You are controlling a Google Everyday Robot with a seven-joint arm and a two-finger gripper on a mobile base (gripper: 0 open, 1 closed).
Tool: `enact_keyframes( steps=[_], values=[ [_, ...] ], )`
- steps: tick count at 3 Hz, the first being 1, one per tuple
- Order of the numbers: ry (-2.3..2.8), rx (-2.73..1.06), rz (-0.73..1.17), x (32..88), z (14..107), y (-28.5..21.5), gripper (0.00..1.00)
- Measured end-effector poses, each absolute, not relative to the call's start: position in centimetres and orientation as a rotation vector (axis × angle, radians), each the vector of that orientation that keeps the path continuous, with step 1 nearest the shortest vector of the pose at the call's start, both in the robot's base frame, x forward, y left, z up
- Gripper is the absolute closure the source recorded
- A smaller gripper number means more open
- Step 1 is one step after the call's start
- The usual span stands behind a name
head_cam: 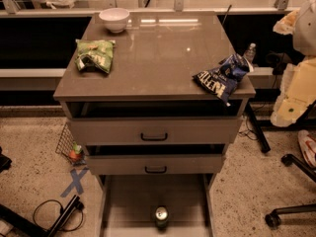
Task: Pick green can from bottom drawer and place on counter
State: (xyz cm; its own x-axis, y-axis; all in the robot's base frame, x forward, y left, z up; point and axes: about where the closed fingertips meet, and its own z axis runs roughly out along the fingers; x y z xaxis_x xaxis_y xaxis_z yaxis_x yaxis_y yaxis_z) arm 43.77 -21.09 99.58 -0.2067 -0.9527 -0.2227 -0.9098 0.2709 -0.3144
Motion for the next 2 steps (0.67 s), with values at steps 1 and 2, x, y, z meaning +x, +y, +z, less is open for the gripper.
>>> enact_keyframes(
  steps=[1, 2],
  values=[
    [2.179, -1.691, -0.160, 43.8, 99.6, -21.1, 0.00],
    [2.146, -1.656, -0.107, 43.3, 97.5, -21.6, 0.00]
  ],
)
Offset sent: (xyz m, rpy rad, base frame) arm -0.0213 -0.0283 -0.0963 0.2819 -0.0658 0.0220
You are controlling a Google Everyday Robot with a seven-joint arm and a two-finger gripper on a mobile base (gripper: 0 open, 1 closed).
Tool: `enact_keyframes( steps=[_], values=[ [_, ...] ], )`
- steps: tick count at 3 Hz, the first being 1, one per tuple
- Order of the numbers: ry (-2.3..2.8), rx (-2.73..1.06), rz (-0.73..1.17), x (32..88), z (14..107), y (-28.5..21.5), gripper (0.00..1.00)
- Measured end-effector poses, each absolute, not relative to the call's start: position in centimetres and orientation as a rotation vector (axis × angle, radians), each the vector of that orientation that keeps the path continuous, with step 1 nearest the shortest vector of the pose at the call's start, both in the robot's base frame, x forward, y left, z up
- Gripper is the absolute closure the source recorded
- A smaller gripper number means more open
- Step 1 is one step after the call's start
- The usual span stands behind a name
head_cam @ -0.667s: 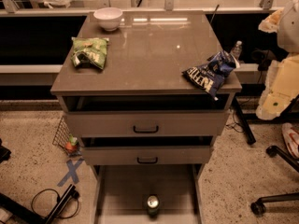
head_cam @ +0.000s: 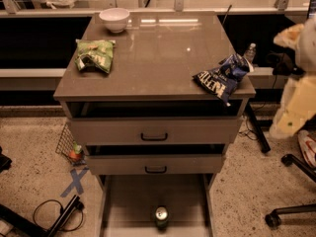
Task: Pick green can from bottom drawer and place on counter
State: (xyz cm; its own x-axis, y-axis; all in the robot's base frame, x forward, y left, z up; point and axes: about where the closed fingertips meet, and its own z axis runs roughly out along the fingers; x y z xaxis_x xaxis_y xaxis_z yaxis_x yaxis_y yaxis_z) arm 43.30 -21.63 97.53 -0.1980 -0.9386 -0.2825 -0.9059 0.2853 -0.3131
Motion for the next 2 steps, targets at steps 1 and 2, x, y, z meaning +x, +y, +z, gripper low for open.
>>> enact_keyframes(
  steps=[1, 2],
  values=[
    [2.085, -1.551, 0.085, 40.8, 88.4, -23.8, 0.00],
    [2.046, -1.376, 0.204, 39.4, 81.5, -26.2, 0.00]
  ],
)
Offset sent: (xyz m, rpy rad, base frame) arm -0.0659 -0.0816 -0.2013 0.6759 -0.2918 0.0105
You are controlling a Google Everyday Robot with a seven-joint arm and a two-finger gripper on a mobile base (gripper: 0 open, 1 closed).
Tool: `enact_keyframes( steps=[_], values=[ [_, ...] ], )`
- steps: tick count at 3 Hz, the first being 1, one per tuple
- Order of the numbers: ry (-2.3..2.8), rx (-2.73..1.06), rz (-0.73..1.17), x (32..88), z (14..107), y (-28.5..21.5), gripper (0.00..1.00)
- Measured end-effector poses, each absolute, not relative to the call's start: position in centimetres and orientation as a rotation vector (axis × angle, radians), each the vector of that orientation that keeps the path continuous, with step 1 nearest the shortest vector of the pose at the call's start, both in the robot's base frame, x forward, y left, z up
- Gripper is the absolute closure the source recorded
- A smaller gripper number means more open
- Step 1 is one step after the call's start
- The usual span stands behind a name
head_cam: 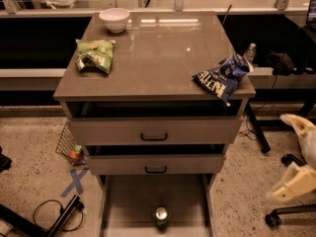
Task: Pick green can from bottom drawer and place on counter
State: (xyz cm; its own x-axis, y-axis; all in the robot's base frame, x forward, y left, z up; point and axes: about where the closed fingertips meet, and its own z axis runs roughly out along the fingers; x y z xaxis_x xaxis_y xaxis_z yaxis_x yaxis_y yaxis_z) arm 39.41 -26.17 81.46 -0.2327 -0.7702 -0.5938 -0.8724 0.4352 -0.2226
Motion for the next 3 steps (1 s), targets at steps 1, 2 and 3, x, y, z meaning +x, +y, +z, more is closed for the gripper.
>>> enact_keyframes(
  steps=[1, 2, 3],
  values=[
    [1.888, -1.259, 0.272, 37.9, 78.6, -28.1, 0.00],
    [1.892, -1.255, 0.277, 37.9, 78.6, -28.0, 0.00],
    [1.866, -1.221, 0.400, 38.4, 75.2, -25.9, 0.00]
  ],
)
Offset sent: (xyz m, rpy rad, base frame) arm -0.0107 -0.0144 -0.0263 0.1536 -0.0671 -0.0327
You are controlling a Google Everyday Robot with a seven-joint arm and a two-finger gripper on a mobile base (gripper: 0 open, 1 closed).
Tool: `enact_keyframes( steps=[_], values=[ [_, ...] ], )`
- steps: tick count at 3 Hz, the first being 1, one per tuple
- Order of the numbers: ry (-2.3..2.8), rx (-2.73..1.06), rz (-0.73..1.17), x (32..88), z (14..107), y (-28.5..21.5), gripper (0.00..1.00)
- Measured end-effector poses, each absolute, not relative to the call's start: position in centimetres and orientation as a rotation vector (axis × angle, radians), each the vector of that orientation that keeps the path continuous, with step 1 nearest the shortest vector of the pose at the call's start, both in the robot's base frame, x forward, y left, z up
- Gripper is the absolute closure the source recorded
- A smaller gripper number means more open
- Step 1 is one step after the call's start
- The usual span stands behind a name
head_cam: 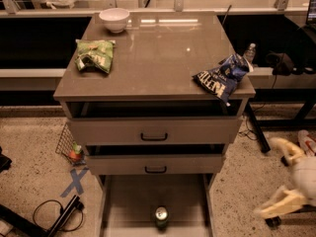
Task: Pick green can from bottom drawer and place on counter
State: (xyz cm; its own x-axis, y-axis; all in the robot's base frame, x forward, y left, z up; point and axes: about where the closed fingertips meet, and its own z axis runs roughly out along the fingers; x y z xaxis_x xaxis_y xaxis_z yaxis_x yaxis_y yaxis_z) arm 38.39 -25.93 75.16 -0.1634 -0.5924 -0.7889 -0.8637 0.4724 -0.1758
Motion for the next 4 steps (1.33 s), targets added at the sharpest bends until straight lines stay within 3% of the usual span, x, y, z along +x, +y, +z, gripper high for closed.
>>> enact_keyframes(
  steps=[1, 3, 4],
  values=[
    [1.710, -1.126, 0.622, 38.8, 65.9, -20.1, 0.00],
    [1.561, -1.076, 0.787, 38.2, 52.3, -15.7, 0.00],
    [1.562, -1.063, 0.802, 38.0, 51.9, -15.5, 0.00]
  ],
)
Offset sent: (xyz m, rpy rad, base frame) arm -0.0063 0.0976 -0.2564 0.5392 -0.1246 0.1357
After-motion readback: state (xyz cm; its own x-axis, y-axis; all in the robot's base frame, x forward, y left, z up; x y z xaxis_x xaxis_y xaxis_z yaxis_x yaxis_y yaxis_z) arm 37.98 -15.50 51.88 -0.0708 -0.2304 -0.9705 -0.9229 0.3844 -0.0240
